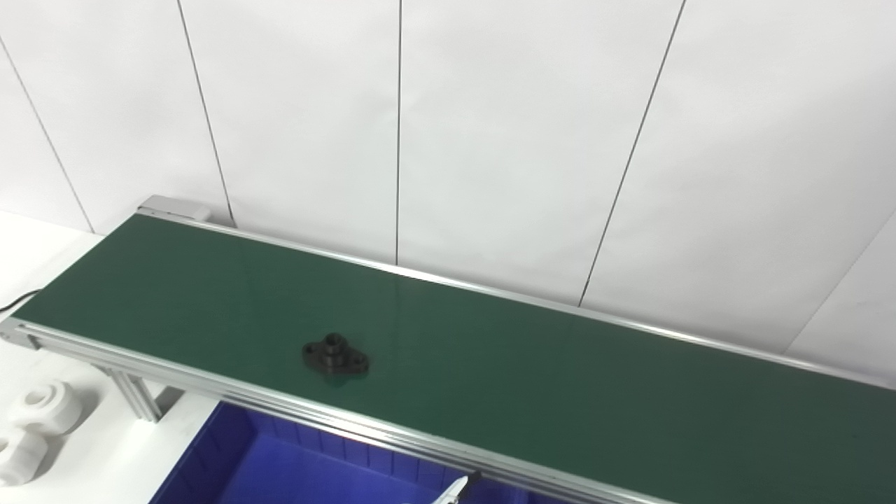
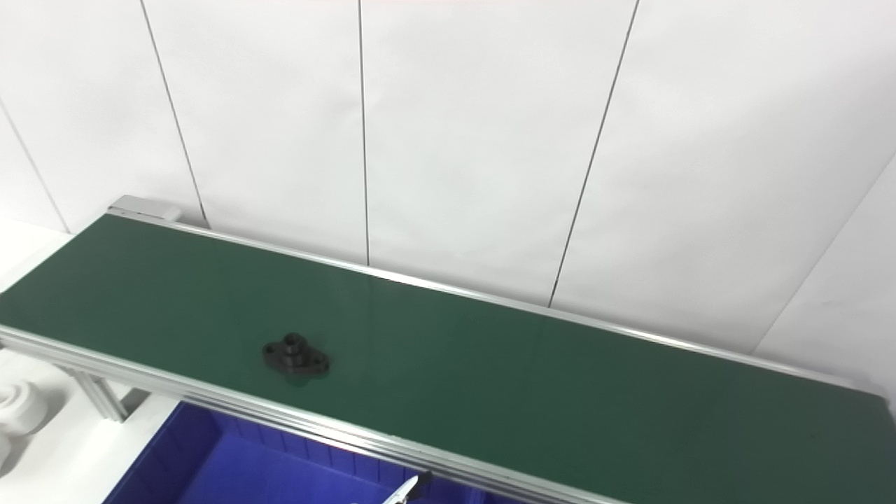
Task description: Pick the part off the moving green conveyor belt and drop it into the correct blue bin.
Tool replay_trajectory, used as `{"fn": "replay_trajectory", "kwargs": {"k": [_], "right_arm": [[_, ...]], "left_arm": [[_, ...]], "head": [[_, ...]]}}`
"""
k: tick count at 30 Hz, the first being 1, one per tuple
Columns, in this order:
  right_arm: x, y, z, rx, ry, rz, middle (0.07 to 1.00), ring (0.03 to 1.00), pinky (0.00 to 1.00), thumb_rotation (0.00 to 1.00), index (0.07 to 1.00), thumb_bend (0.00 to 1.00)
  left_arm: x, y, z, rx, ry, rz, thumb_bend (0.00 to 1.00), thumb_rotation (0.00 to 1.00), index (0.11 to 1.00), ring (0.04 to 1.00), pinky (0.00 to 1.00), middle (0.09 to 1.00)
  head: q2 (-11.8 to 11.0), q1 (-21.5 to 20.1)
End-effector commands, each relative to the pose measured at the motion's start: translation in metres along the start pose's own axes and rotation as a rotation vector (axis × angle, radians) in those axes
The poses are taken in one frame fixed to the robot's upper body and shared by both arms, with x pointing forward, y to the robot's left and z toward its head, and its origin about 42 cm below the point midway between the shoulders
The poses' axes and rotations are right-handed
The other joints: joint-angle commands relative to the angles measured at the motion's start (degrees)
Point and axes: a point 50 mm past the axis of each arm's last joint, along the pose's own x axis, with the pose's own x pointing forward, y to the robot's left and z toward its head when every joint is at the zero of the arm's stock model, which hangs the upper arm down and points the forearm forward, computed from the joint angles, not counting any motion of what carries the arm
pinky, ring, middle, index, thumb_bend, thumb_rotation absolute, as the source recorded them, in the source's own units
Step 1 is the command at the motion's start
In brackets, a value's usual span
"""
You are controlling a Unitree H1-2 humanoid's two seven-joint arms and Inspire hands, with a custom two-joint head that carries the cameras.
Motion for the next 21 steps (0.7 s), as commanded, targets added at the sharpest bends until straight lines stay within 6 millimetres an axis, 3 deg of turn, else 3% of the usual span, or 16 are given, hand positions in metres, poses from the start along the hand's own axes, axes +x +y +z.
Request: {"fn": "replay_trajectory", "kwargs": {"k": [1, 4, 8, 15, 21], "right_arm": [[0.005, -0.003, 0.006, 0.014, -0.050, -0.025, 1.000, 0.999, 1.00, 0.77, 1.000, 0.75], [0.006, -0.004, 0.008, 0.012, -0.066, -0.027, 1.000, 0.998, 1.00, 0.76, 1.000, 0.73], [0.007, -0.006, 0.015, 0.008, -0.100, -0.066, 0.989, 0.988, 1.00, 0.76, 1.000, 0.73], [0.009, -0.012, 0.039, 0.035, -0.190, -0.148, 0.958, 0.949, 0.95, 0.80, 1.000, 0.82], [0.018, -0.024, 0.070, 0.050, -0.305, -0.208, 0.931, 0.911, 0.90, 0.75, 0.970, 0.82]], "left_arm": [[0.010, 0.009, 0.007, -0.005, -0.068, 0.032, 0.82, 0.49, 1.000, 0.954, 0.83, 1.000], [0.010, 0.010, 0.007, -0.002, -0.071, 0.031, 0.82, 0.50, 1.000, 0.955, 0.83, 1.000], [0.009, 0.012, 0.008, -0.018, -0.070, 0.026, 0.83, 0.50, 1.000, 0.959, 0.83, 1.000], [0.006, 0.022, 0.011, -0.019, -0.085, 0.010, 0.80, 0.51, 1.000, 0.993, 0.87, 1.000], [0.005, 0.036, 0.017, -0.034, -0.105, -0.005, 0.77, 0.62, 1.000, 1.000, 0.95, 1.000]], "head": [[0.2, -0.2], [0.6, -0.9], [3.1, -5.2], [6.2, -11.1], [13.3, -16.8]]}}
